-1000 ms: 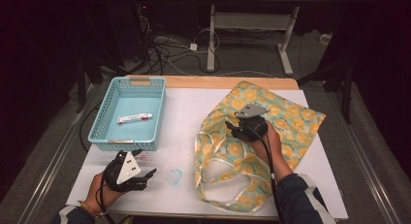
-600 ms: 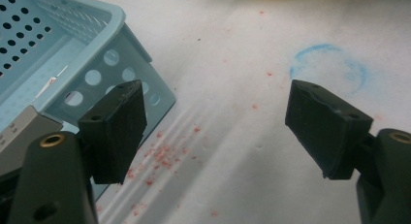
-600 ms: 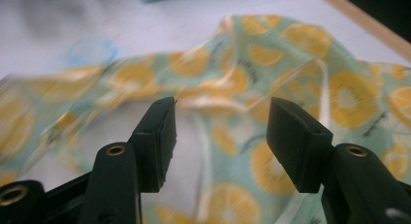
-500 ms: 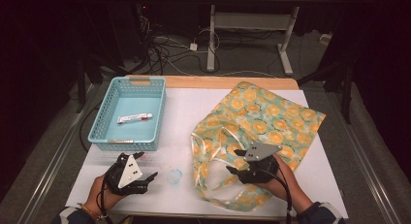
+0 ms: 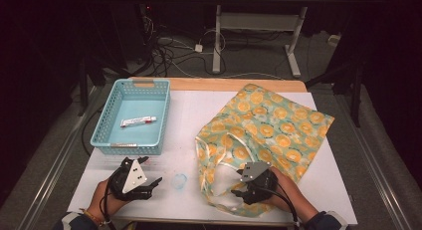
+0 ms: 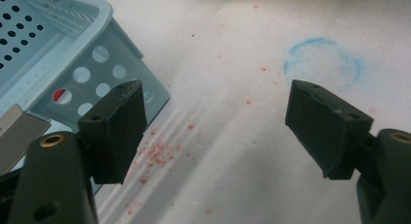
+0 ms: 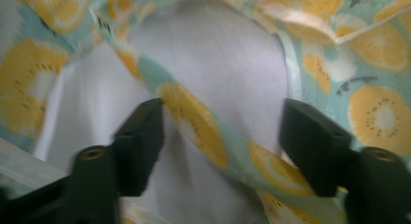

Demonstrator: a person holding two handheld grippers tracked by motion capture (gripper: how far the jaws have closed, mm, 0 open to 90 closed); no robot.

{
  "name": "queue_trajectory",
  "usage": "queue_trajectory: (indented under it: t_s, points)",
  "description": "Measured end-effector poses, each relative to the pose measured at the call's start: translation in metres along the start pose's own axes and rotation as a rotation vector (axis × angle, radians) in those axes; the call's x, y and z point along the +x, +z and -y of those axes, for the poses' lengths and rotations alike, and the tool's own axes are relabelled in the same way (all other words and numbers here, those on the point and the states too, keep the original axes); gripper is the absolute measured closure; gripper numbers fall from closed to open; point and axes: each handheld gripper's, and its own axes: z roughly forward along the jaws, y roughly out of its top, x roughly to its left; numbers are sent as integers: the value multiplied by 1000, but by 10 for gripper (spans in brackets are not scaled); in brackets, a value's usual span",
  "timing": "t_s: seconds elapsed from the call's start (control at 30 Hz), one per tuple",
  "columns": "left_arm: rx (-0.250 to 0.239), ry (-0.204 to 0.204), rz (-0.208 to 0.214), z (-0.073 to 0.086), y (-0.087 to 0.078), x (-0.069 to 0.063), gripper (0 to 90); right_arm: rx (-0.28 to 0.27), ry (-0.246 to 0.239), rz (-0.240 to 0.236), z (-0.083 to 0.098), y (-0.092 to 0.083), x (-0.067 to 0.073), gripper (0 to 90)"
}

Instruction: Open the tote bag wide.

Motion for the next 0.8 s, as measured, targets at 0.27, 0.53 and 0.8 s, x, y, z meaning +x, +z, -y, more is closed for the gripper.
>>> queue_trajectory:
  t_s: [0.27, 0.53, 0.8]
  points:
    - [-1, 1, -7, 0, 0, 1, 221, -11, 34, 18, -7, 3, -5, 879]
    - [-14, -6, -22, -2, -2, 6, 221, -95, 85, 107, -24, 0, -15, 897]
    - [-37, -16, -48, -7, -3, 17, 222, -195, 132, 162, -48, -1, -34, 898]
